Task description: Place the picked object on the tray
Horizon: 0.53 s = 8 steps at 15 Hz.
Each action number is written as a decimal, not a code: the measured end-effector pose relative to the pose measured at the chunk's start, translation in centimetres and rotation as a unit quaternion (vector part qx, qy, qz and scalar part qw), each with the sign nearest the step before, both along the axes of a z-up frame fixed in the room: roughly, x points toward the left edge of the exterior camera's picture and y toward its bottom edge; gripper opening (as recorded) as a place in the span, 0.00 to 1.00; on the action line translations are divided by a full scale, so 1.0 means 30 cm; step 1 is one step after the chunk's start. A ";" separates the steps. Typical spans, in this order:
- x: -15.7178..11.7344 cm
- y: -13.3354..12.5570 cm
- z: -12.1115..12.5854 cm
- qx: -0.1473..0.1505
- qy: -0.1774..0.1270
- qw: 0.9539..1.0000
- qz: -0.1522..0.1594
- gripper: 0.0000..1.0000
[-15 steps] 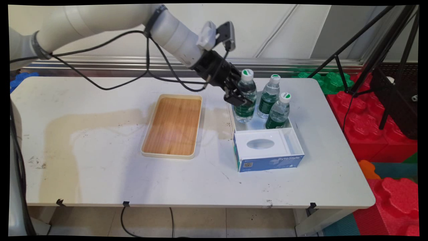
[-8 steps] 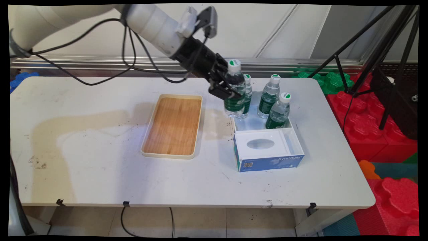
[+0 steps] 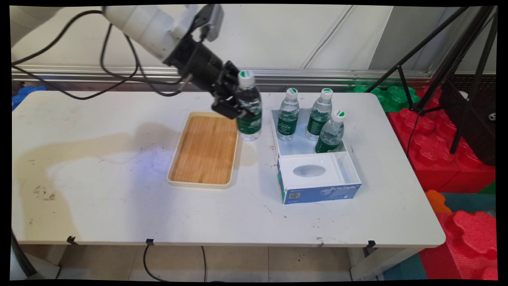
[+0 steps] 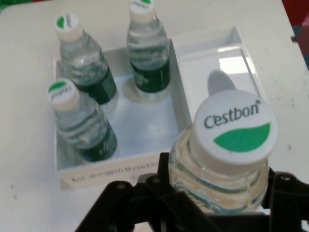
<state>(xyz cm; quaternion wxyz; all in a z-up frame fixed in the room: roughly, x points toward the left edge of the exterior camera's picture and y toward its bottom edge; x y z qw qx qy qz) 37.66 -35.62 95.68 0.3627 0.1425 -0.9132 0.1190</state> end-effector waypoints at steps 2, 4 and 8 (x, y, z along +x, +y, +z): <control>0.042 0.033 0.000 0.007 -0.007 1.000 -0.002 0.00; 0.083 0.062 -0.007 0.015 -0.016 1.000 -0.003 0.00; 0.147 0.103 -0.044 0.030 -0.032 0.999 -0.005 0.00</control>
